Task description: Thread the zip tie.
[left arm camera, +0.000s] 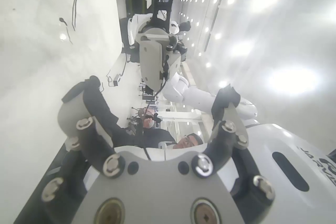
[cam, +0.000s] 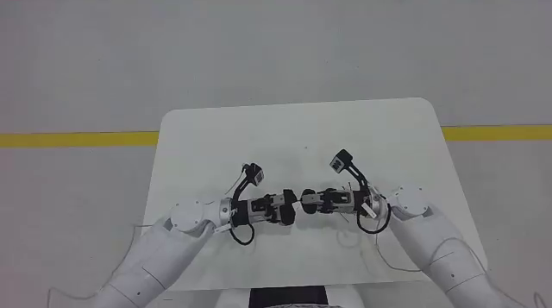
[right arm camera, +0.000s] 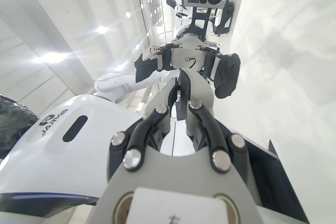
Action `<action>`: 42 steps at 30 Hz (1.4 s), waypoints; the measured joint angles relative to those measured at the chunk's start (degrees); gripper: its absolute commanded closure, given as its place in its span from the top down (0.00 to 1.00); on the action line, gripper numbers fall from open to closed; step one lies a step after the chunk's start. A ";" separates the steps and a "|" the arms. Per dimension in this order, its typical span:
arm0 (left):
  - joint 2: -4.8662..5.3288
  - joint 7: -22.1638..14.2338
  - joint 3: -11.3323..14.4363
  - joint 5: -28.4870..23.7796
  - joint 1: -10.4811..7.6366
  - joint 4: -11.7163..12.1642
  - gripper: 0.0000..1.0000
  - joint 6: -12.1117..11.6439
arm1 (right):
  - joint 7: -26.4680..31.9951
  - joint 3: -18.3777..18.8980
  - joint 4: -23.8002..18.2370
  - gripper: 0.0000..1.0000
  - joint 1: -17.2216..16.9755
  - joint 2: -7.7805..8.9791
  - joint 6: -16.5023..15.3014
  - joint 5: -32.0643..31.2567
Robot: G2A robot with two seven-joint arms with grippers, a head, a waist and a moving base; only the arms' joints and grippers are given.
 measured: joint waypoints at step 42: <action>0.63 2.31 1.12 0.12 -0.46 -0.33 0.00 1.31 | -4.43 1.19 -3.67 0.00 -1.51 1.24 2.14 -6.16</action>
